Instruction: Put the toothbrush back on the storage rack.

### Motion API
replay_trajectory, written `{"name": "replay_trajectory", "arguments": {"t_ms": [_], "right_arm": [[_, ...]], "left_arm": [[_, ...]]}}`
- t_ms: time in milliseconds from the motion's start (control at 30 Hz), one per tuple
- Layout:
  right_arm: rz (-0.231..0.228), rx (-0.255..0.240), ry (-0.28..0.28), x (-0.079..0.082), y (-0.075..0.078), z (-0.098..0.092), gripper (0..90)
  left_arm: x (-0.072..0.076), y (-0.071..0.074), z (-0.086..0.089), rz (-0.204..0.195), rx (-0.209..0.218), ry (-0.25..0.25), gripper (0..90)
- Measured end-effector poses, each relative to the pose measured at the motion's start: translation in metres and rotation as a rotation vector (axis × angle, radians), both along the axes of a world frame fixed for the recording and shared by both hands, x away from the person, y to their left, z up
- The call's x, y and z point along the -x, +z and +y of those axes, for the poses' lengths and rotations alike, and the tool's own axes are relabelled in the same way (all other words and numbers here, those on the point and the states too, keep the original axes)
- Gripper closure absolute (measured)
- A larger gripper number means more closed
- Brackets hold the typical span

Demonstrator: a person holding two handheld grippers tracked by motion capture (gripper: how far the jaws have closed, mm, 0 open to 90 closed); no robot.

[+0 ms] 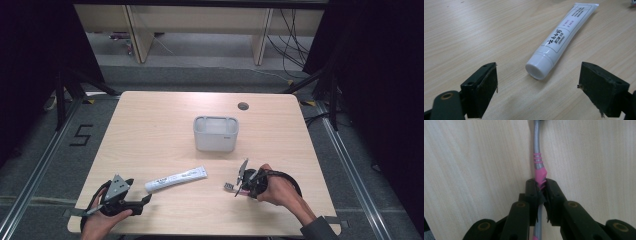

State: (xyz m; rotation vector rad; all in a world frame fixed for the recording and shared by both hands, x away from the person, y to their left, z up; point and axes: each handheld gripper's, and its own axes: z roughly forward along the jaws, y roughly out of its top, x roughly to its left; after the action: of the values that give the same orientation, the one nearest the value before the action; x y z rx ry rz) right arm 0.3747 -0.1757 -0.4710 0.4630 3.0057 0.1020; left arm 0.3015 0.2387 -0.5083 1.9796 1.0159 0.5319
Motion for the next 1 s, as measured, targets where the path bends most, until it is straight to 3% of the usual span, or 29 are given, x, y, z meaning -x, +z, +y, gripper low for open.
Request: {"name": "replay_trajectory", "arguments": {"t_ms": [367, 400, 500, 600, 700, 733, 767, 800, 833, 900, 933, 967, 1000], "right_arm": [[-0.033, -0.042, -0.016, 0.000, 0.008, -0.004, 82.2], [-0.033, -0.057, -0.042, -0.001, 0.010, -0.007, 82.2], [-0.044, -0.077, -0.026, -0.001, 0.013, -0.009, 82.2], [-0.035, -0.142, -0.030, -0.001, 0.024, -0.014, 82.3], [-0.046, -0.167, -0.022, -0.003, 0.029, -0.018, 82.2], [-0.051, -0.180, -0.069, -0.003, 0.036, -0.022, 82.2], [-0.062, -0.205, -0.026, -0.005, 0.037, -0.023, 82.3], [-0.062, -0.205, -0.026, -0.005, 0.037, -0.023, 82.3], [-0.101, -0.260, -0.057, -0.006, 0.042, -0.028, 82.2], [-0.103, -0.276, -0.067, -0.007, 0.043, -0.029, 82.2], [-0.137, -0.313, -0.091, -0.009, 0.046, -0.033, 82.3], [-0.137, -0.313, -0.091, -0.009, 0.046, -0.033, 82.3], [-0.151, -0.346, -0.120, -0.011, 0.048, -0.037, 82.2]], "left_arm": [[0.000, 0.000, 0.000, 0.004, -0.005, 0.006, 15.1], [0.000, 0.000, -0.001, 0.006, -0.002, 0.011, 15.1], [0.000, 0.000, 0.000, 0.002, -0.005, 0.005, 15.1], [0.000, 0.000, -0.001, 0.006, -0.003, 0.011, 15.1], [0.000, 0.001, 0.000, 0.004, -0.006, 0.001, 15.1], [0.000, 0.001, 0.001, 0.002, -0.008, 0.001, 15.1], [0.000, 0.001, 0.001, 0.006, -0.017, 0.007, 15.1], [0.000, 0.001, 0.001, 0.006, -0.017, 0.007, 15.1], [0.000, 0.000, 0.000, 0.000, -0.005, 0.000, 15.1], [0.000, 0.001, 0.001, 0.003, -0.011, 0.000, 15.2], [0.000, 0.001, 0.001, 0.003, -0.009, 0.001, 15.2], [0.000, 0.001, 0.001, 0.003, -0.009, 0.001, 15.1], [0.000, 0.001, 0.001, 0.003, -0.007, 0.004, 15.1]]}}
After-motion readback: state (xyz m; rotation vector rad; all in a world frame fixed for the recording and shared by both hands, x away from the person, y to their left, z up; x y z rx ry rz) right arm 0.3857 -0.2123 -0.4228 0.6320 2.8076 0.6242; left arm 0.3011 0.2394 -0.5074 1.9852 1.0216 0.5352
